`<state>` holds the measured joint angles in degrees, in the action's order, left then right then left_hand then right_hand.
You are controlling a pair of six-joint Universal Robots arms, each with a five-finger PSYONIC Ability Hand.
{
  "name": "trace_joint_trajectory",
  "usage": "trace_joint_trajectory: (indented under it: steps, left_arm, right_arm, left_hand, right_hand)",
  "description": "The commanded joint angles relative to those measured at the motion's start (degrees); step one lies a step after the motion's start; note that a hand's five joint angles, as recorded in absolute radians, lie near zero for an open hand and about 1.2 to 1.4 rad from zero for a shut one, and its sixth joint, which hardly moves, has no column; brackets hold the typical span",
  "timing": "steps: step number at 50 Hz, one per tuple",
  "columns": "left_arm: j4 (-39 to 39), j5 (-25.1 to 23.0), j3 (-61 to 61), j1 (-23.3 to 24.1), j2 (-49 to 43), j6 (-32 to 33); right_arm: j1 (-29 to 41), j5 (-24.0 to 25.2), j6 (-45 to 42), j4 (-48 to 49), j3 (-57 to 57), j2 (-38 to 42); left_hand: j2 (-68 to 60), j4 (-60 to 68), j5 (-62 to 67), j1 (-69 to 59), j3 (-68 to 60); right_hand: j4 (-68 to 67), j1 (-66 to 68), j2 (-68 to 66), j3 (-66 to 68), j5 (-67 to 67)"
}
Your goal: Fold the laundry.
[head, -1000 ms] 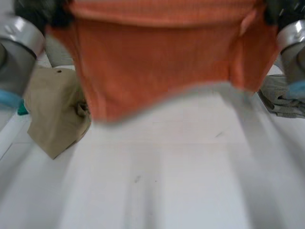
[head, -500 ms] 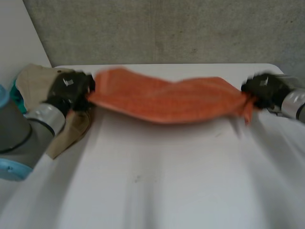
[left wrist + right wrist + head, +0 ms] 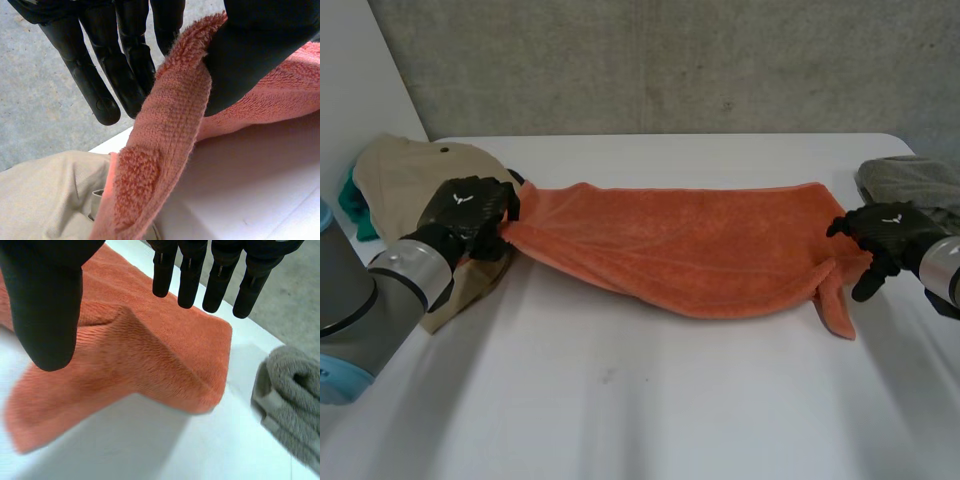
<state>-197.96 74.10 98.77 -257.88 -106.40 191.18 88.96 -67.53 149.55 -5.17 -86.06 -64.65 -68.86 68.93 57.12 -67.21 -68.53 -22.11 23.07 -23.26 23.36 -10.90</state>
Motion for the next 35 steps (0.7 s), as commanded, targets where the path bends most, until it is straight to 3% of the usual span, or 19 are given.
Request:
trace_joint_trajectory:
  steps: [1,9,14,29,31,33,34,35]
  left_arm:
    - [-0.5,-0.44,0.54,-0.34,0.05,-0.37]
    - [-0.58,-0.53,0.54,-0.95,0.4,-0.72]
    - [-1.02,-0.53,0.54,-1.04,0.4,-1.25]
    - [-1.2,-0.79,0.37,-1.66,0.4,-1.25]
    - [-1.2,-0.88,0.37,-1.66,0.23,-1.16]
    - [-1.2,-0.88,0.37,-1.66,0.14,-1.07]
    - [-1.11,-0.97,0.28,-1.74,0.22,-0.99]
    - [-0.85,-0.97,0.28,-1.83,0.4,-0.98]
  right_arm:
    - [0.6,-4.1,6.62,0.68,-9.29,-7.07]
    - [1.13,-4.98,8.65,4.9,-14.31,-7.95]
    - [2.09,-5.77,8.91,8.41,-13.44,-2.96]
    - [5.43,-8.67,9.36,13.95,-6.32,6.99]
    - [5.78,-9.11,8.92,14.04,-5.18,8.39]
    - [5.96,-9.29,8.57,14.04,-4.39,9.1]
    - [5.96,-9.72,8.3,14.39,-3.69,9.27]
    - [5.88,-10.08,8.21,14.74,-3.5,9.28]
  left_hand:
    - [-11.14,11.07,12.88,-12.79,-11.47]
    - [-11.14,11.07,12.88,-12.79,-11.47]
    - [-11.14,11.07,12.88,-12.79,-11.47]
    - [-11.14,11.07,12.88,-12.79,-11.47]
    - [-11.14,11.07,12.88,-12.79,-11.47]
    - [-11.14,11.07,12.88,-12.79,-11.47]
    - [-11.14,11.07,12.88,-12.79,-11.47]
    - [-11.14,11.07,12.88,-12.79,-11.47]
  right_hand:
    - [-6.38,5.42,-5.23,5.13,-7.59]
    - [-8.76,7.8,-7.6,7.5,-9.97]
    - [-2.2,1.23,-1.04,0.94,-3.41]
    - [-6.56,5.6,-5.41,5.31,-7.77]
    - [-12.09,11.12,-10.93,10.83,-13.3]
    - [-27.35,26.38,-26.19,26.09,-28.56]
    - [-53.07,52.11,-51.91,51.82,-54.28]
    - [-57.85,56.88,-56.69,56.59,-59.06]
